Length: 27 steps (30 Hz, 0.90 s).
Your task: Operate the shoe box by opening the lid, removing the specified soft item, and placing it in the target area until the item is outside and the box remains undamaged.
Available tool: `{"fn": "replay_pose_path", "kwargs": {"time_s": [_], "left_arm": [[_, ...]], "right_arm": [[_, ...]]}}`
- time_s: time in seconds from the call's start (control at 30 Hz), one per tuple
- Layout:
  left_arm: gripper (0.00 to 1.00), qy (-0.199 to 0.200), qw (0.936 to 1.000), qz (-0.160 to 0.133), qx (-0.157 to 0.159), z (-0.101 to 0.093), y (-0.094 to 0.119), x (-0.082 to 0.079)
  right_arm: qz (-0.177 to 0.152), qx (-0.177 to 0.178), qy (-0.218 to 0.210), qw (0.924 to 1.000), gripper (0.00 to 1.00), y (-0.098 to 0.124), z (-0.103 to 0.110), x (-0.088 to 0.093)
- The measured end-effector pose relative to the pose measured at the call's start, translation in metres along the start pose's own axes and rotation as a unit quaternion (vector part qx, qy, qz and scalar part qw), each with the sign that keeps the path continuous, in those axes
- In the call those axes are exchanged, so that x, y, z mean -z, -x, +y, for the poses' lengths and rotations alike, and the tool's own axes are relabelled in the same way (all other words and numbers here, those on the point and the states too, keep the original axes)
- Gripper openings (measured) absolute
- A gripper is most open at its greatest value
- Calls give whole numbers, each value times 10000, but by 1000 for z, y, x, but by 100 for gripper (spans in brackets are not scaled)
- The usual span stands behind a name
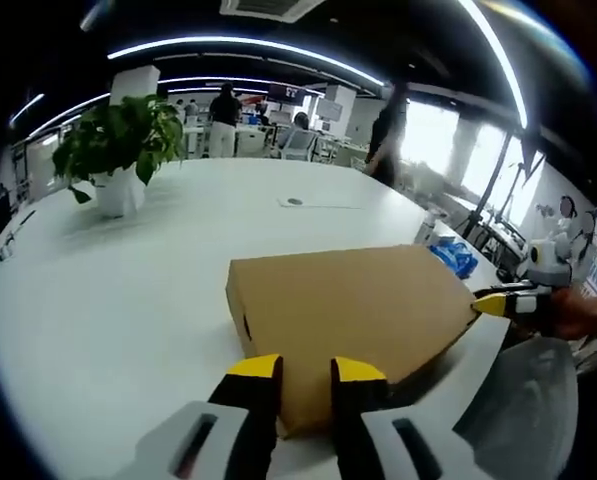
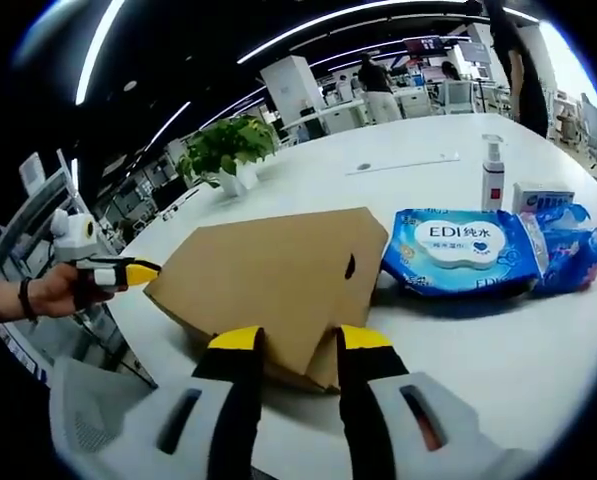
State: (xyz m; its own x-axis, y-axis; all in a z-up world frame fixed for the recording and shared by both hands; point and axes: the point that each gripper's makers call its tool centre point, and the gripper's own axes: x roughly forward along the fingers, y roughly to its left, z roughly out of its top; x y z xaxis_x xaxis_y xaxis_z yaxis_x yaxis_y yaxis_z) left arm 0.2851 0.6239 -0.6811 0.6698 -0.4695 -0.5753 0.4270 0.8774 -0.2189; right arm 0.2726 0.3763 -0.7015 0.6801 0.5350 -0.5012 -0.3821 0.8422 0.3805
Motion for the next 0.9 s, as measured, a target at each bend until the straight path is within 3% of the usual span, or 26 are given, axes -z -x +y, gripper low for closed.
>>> {"fn": "replay_pose_path", "kwargs": {"time_s": [0.37, 0.6, 0.73, 0.87, 0.9], "left_arm": [[11, -2, 10000, -67, -48, 11, -6, -5], [6, -348, 9990, -195, -196, 18, -20, -17], [1, -344, 9988, -286, -214, 24, -27, -22], [2, -228, 9987, -412, -205, 26, -29, -25], [4, 126, 9993, -300, -196, 23, -26, -24]], "right_arm": [[-94, 204, -181, 9996, 24, -23, -10, -21], [-186, 363, -309, 9987, 23, -36, -16, -32], [-234, 439, -319, 9983, 23, -41, -19, -36], [-266, 505, -347, 9978, 22, -44, -21, -39], [-256, 510, -321, 9979, 22, -43, -21, -39]]}}
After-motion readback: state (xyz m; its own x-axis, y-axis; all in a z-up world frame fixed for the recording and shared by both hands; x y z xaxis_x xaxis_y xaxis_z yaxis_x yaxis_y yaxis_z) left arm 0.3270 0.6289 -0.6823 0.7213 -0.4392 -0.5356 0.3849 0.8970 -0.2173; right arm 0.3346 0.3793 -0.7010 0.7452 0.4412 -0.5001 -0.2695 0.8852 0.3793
